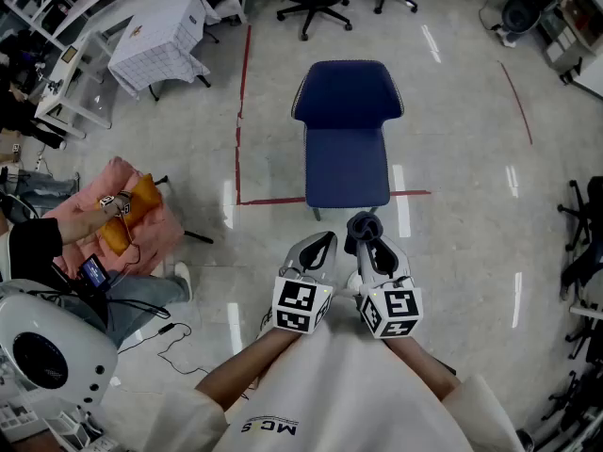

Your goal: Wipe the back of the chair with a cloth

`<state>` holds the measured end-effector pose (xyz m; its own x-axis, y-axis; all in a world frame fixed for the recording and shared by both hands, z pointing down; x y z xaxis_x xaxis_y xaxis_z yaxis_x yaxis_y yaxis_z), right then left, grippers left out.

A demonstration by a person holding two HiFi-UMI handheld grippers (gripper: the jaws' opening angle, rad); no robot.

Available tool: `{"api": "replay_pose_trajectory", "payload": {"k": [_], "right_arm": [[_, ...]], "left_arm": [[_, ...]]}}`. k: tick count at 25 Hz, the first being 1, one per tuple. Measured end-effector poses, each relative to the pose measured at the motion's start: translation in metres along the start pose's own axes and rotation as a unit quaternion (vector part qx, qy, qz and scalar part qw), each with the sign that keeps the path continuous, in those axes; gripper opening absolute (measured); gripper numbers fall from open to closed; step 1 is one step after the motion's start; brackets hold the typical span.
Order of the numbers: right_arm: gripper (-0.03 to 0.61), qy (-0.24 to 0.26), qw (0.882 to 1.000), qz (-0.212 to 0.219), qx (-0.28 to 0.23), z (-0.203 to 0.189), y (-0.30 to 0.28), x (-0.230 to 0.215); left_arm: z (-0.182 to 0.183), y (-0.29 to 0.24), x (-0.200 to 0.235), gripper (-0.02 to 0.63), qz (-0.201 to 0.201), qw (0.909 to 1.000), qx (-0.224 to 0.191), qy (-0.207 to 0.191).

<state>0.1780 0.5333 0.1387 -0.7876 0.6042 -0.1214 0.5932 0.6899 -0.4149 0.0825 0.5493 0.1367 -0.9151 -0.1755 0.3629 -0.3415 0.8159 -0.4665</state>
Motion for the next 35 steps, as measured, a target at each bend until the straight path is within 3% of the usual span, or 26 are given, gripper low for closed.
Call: {"api": "replay_pose_trajectory", "payload": {"k": [8, 15, 25, 31, 35], "right_arm": [[0.087, 0.007, 1.000, -0.004, 0.000, -0.001, -0.007, 0.015], [0.091, -0.038, 0.999, -0.026, -0.018, 0.000, -0.005, 0.023], [0.092, -0.032, 0.998, -0.050, 0.017, -0.021, -0.043, 0.078], [0.092, -0.045, 0.996, -0.072, 0.019, -0.008, -0.059, 0.073], [0.092, -0.054, 0.998, -0.028, 0.025, -0.006, -0.079, 0.071]], "left_arm": [[0.001, 0.009, 0.017, 0.000, -0.001, 0.9999, -0.011, -0.006], [-0.002, 0.021, 0.035, 0.000, -0.007, 1.0000, -0.001, 0.006], [-0.015, 0.053, 0.116, 0.000, -0.012, 0.9996, 0.012, 0.024], [0.001, 0.041, 0.133, 0.000, -0.022, 0.9993, 0.024, 0.016], [0.009, 0.020, 0.136, 0.000, -0.032, 0.9987, 0.038, 0.014]]}}
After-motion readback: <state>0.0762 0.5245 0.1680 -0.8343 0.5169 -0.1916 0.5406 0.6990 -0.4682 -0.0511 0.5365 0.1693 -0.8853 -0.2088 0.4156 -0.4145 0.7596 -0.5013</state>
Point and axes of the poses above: the fingertips, and each gripper's own axes: y backward along the fingers, x to its left, z out of its top, the point moved 3 cm from there along y, backward along the fingers, and after that the axes turned 10 degrees about y, right-handed, at the moved point
